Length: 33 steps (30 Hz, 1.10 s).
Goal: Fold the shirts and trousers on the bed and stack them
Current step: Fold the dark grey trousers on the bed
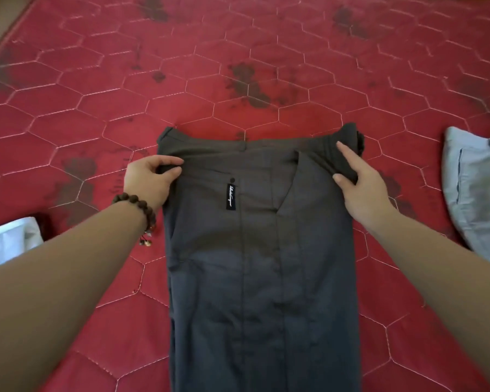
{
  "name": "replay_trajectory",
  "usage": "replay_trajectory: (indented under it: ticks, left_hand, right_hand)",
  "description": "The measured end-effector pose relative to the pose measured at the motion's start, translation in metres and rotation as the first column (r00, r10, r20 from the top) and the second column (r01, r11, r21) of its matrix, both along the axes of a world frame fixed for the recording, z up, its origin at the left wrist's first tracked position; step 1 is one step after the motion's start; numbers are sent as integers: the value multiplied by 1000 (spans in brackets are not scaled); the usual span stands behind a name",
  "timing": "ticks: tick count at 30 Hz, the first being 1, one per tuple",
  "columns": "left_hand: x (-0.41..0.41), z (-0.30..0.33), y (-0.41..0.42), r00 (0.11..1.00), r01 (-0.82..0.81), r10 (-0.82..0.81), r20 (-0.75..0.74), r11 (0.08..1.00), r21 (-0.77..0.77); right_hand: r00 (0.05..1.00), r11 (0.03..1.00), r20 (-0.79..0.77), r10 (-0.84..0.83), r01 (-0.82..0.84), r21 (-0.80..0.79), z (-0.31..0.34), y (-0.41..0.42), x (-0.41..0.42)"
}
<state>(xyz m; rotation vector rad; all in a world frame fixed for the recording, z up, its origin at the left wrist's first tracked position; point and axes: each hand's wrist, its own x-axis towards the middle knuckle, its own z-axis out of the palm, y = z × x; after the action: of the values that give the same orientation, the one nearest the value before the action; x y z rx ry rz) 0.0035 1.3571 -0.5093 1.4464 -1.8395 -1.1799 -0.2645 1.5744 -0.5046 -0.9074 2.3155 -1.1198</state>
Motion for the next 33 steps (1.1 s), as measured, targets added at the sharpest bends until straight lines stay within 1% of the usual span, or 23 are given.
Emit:
replay_trajectory:
  ticks: [2, 3, 4, 5, 6, 7, 8, 9, 10, 11, 12, 13, 14, 15, 17, 19, 22, 25, 27, 29, 30, 31, 33]
  left_hand:
    - [-8, 7, -17, 998, -48, 47, -37, 999, -20]
    - [-15, 10, -25, 997, -71, 70, -17, 996, -50]
    - [-23, 14, -32, 995, -85, 90, 46, 992, -92]
    - [-30, 16, -33, 984, -91, 110, 142, 987, -133]
    - [-37, 19, -27, 962, -75, 115, 248, 983, -167]
    - [-43, 19, -15, 933, -18, 96, 347, 975, -221]
    - [-47, 15, 3, 902, 89, 50, 430, 951, -296]
    - [-49, 9, 27, 871, 234, -28, 490, 901, -365]
    - [-50, 1, 52, 814, 397, -128, 567, 835, -381]
    - [-48, -9, 74, 717, 545, -221, 661, 769, -334]
    - [-45, -18, 90, 610, 646, -284, 740, 719, -257]
    - [-39, -29, 98, 526, 690, -310, 792, 700, -185]
    - [-34, -38, 98, 496, 692, -303, 814, 704, -160]
    - [-29, -44, 94, 513, 672, -276, 813, 719, -180]
    - [-23, -50, 87, 549, 633, -211, 809, 737, -237]
    - [-21, -53, 85, 566, 626, -213, 797, 740, -247]
    - [-20, -51, 82, 626, 606, -250, 738, 752, -259]
    - [-13, -38, 99, 664, 577, -193, 723, 747, -330]
    - [-2, -31, 133, 650, 638, -247, 719, 692, -339]
    - [19, -32, 177, 590, 719, -338, 733, 633, -287]
    - [31, -35, 196, 560, 740, -359, 747, 622, -256]
    - [43, -37, 211, 540, 744, -361, 761, 628, -230]
    - [63, -41, 234, 533, 722, -343, 774, 662, -203]
  right_hand:
    - [998, 1000, -64, 12, -12, -6, 6, -20, -12]
    - [997, 1000, -79, 5, -5, 0, 7, -31, -19]
    - [996, 999, -88, -16, 19, 37, 7, -40, -24]
    - [993, 991, -107, -51, 63, 114, 6, -48, -26]
    - [981, 966, -175, -88, 127, 225, 7, -53, -23]
    - [949, 934, -301, -92, 187, 304, 8, -55, -13]
    - [898, 928, -437, -43, 198, 316, 7, -54, 4]
    - [837, 948, -545, 48, 133, 289, 3, -51, 25]
    - [784, 961, -600, 160, 16, 277, -3, -48, 50]
    - [735, 943, -615, 287, -103, 316, -14, -43, 72]
    - [691, 901, -601, 401, -180, 395, -24, -38, 90]
    - [677, 851, -558, 481, -208, 481, -34, -34, 102]
    - [684, 819, -523, 509, -198, 539, -43, -30, 106]
    - [704, 814, -507, 498, -177, 553, -51, -26, 105]
    - [724, 847, -531, 440, -139, 513, -59, -22, 97]
    - [731, 869, -547, 408, -128, 478, -62, -19, 91]
    - [748, 872, -531, 398, -128, 473, -60, -15, 89]
    - [774, 883, -516, 366, -114, 455, -48, -2, 107]
    - [753, 882, -526, 395, -152, 445, -43, 18, 134]
    - [727, 870, -528, 439, -197, 452, -45, 47, 165]
    - [721, 861, -522, 456, -207, 465, -46, 63, 179]
    - [720, 852, -514, 466, -208, 481, -48, 78, 192]
    - [729, 846, -505, 463, -193, 497, -50, 102, 212]
